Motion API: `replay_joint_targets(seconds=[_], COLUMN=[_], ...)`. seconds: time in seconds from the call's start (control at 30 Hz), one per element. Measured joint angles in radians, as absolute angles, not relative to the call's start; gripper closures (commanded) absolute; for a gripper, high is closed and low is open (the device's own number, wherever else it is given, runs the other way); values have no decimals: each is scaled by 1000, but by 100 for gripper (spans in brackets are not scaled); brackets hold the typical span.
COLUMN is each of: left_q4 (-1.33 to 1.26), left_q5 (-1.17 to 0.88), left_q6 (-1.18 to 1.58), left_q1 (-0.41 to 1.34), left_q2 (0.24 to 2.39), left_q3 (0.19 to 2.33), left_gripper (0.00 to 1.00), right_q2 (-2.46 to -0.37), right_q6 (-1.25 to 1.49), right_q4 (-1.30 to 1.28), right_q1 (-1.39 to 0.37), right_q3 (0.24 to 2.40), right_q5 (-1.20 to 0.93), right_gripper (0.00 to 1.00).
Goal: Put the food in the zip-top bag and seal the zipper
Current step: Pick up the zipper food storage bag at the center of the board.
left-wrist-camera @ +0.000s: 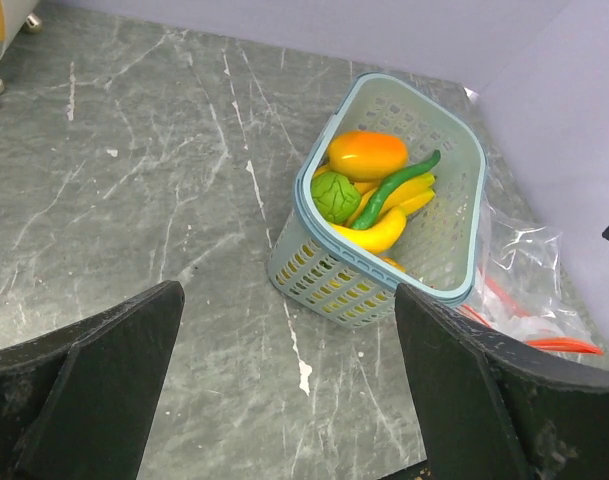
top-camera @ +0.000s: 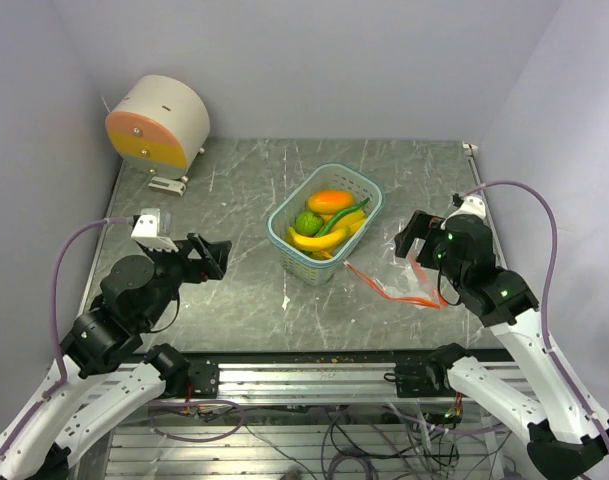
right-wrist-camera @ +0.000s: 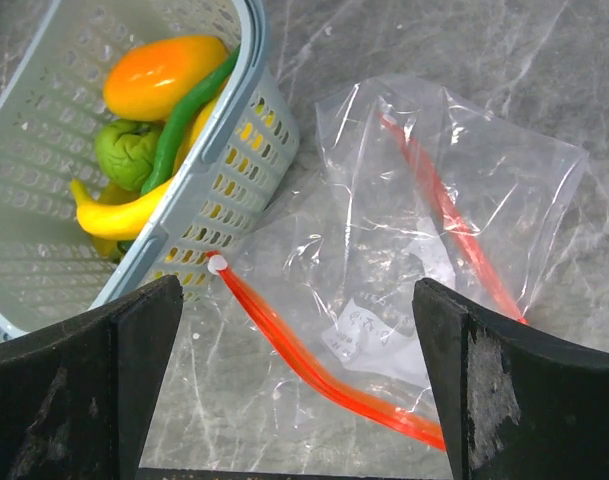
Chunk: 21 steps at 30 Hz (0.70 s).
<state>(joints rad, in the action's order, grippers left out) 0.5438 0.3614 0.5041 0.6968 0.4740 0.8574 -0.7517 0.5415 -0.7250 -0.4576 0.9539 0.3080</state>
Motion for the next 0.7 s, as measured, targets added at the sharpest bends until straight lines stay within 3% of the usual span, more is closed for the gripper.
replay_joint_targets(seconds=[0.4,0.7], left_q4=[543,543], left_q5=[326,280], left_q6=[482,461], left_q1=[697,697], left_q2=[444,448], left_q3=[857,855], left_gripper=[2,2], right_q2=[-793,-880], right_q6=[556,633], right_q4=[-791,-962], right_q1=[-458,-458], right_q3=[976,1060], right_q5=[360,370], right_gripper=[0,8])
